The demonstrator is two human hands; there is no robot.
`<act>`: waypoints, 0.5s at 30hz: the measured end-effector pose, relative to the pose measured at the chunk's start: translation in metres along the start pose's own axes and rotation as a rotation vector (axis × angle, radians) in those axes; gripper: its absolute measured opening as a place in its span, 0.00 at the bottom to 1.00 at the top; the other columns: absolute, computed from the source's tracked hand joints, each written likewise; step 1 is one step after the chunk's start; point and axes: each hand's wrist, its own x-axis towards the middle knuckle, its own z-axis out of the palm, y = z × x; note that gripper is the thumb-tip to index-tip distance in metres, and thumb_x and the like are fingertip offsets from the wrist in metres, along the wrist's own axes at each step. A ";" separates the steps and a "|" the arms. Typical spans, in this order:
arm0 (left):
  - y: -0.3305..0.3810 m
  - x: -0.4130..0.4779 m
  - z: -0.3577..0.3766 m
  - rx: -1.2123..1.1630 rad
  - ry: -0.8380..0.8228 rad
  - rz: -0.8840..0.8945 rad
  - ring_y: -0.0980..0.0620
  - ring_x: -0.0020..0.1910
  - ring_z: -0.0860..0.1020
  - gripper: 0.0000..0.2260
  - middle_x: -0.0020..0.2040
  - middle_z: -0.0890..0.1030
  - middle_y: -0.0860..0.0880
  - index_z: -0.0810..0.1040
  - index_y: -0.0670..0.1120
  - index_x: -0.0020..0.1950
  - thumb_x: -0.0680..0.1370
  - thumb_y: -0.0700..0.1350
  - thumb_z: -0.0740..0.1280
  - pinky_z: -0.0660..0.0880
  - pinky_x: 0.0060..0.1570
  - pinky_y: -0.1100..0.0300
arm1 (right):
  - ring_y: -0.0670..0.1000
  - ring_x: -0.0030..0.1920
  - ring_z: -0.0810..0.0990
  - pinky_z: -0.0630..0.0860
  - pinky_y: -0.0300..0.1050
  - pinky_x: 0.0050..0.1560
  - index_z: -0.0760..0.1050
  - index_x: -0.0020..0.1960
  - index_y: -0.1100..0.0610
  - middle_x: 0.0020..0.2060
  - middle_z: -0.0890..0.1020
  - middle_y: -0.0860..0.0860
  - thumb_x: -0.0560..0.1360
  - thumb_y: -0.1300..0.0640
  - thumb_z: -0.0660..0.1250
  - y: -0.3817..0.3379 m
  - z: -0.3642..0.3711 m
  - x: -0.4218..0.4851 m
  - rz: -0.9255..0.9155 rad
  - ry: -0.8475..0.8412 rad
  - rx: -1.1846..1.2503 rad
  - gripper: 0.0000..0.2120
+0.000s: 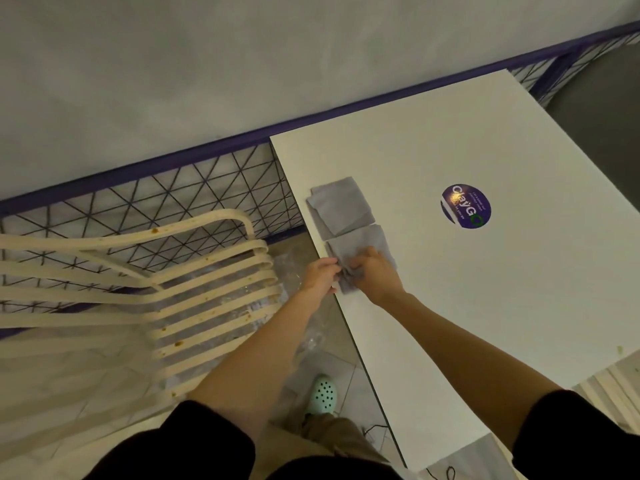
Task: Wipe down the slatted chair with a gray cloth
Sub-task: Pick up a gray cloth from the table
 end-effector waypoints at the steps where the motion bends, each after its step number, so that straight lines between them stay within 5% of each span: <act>1: 0.001 -0.002 0.000 0.005 -0.003 -0.002 0.50 0.48 0.77 0.12 0.51 0.79 0.44 0.76 0.43 0.63 0.79 0.38 0.64 0.74 0.40 0.57 | 0.59 0.53 0.77 0.77 0.52 0.54 0.78 0.50 0.57 0.53 0.77 0.57 0.74 0.56 0.70 0.003 0.000 0.001 0.009 -0.005 0.026 0.07; 5: 0.001 0.001 0.000 0.060 -0.015 0.007 0.52 0.43 0.77 0.12 0.49 0.80 0.46 0.77 0.46 0.61 0.78 0.40 0.65 0.74 0.36 0.59 | 0.54 0.46 0.78 0.78 0.48 0.48 0.80 0.46 0.59 0.46 0.80 0.54 0.73 0.58 0.71 0.007 -0.005 0.001 0.010 0.018 0.133 0.04; 9: 0.001 0.002 0.000 0.058 0.030 0.053 0.51 0.40 0.77 0.06 0.43 0.79 0.47 0.78 0.46 0.55 0.78 0.41 0.66 0.74 0.33 0.60 | 0.46 0.35 0.77 0.72 0.31 0.36 0.82 0.38 0.61 0.35 0.80 0.49 0.70 0.60 0.74 0.004 -0.018 -0.004 0.004 -0.007 0.247 0.05; 15: 0.016 -0.005 0.009 -0.093 -0.048 -0.015 0.52 0.37 0.81 0.07 0.45 0.82 0.45 0.78 0.44 0.51 0.78 0.47 0.68 0.80 0.31 0.56 | 0.47 0.43 0.77 0.70 0.28 0.41 0.80 0.40 0.58 0.42 0.79 0.49 0.72 0.59 0.73 0.006 -0.040 -0.018 -0.025 0.041 0.358 0.04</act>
